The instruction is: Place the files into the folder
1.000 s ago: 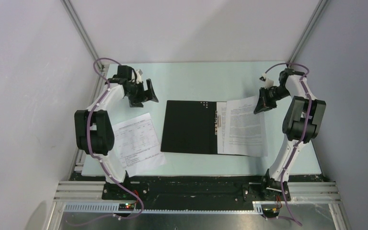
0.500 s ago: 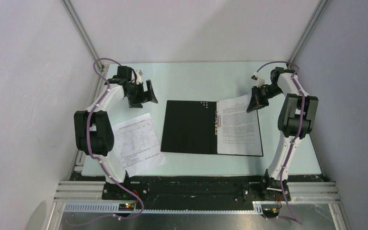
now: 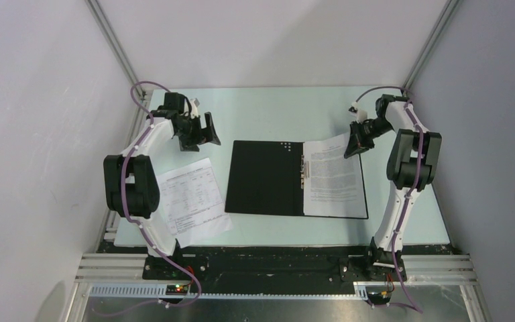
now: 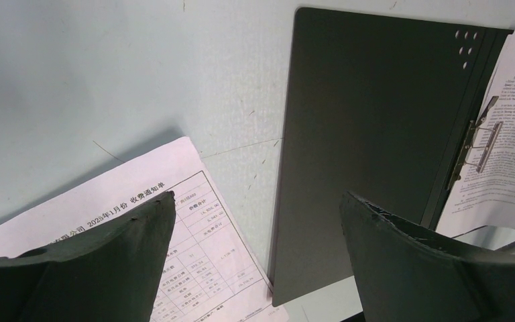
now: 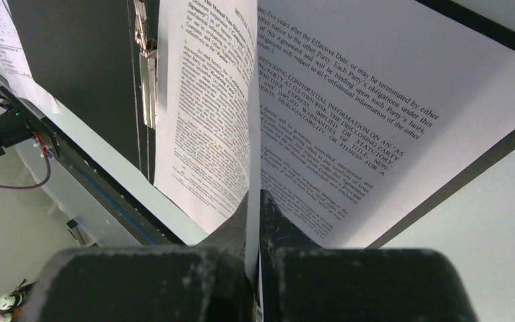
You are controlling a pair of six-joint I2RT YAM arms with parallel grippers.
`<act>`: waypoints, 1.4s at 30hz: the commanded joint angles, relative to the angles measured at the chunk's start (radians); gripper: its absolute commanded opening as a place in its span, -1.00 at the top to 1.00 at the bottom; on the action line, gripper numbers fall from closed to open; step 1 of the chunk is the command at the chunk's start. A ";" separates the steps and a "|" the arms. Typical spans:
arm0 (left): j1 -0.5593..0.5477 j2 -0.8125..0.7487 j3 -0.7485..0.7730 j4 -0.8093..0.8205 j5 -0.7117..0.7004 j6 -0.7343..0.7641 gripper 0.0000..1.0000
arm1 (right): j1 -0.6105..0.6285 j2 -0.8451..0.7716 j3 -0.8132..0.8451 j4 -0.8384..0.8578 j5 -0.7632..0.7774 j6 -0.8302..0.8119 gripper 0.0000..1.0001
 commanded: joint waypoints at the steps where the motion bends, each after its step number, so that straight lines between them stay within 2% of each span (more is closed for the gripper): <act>1: 0.003 -0.050 0.002 0.008 -0.005 0.023 -0.92 | 0.006 0.022 0.056 -0.017 0.008 -0.031 1.00; 17: 0.003 -0.053 -0.011 0.008 -0.011 0.023 -0.93 | 0.020 0.028 0.061 -0.017 0.039 -0.029 1.00; 22: 0.004 -0.054 -0.011 0.007 -0.010 0.023 -0.93 | 0.020 0.027 0.060 -0.004 0.061 -0.013 0.93; 24: 0.004 -0.054 -0.012 0.007 -0.010 0.023 -0.93 | 0.021 0.026 0.060 0.003 0.072 -0.004 0.84; 26: 0.003 -0.054 -0.012 0.008 -0.010 0.023 -0.93 | 0.022 0.025 0.061 0.006 0.084 0.003 0.65; 27: 0.004 -0.055 -0.012 0.007 -0.010 0.024 -0.93 | 0.024 0.023 0.061 0.008 0.089 0.007 0.48; 28: 0.004 -0.055 -0.012 0.007 -0.010 0.024 -0.93 | 0.024 0.021 0.061 0.007 0.098 0.008 0.40; 29: 0.003 -0.055 -0.013 0.007 -0.010 0.024 -0.93 | 0.027 0.019 0.061 0.007 0.102 0.011 0.21; 31: 0.003 -0.055 -0.013 0.007 -0.011 0.025 -0.93 | 0.032 0.017 0.066 0.001 0.116 0.017 0.01; 36: 0.003 -0.053 -0.012 0.007 -0.009 0.023 -0.93 | 0.047 -0.006 0.053 -0.002 0.164 0.031 -0.28; 41: 0.004 -0.051 -0.009 0.006 -0.009 0.017 -0.93 | 0.063 -0.060 0.029 0.033 0.269 0.075 -0.72; 42: 0.004 -0.052 -0.008 0.006 -0.017 0.017 -0.93 | 0.064 -0.075 0.025 0.044 0.283 0.081 -0.90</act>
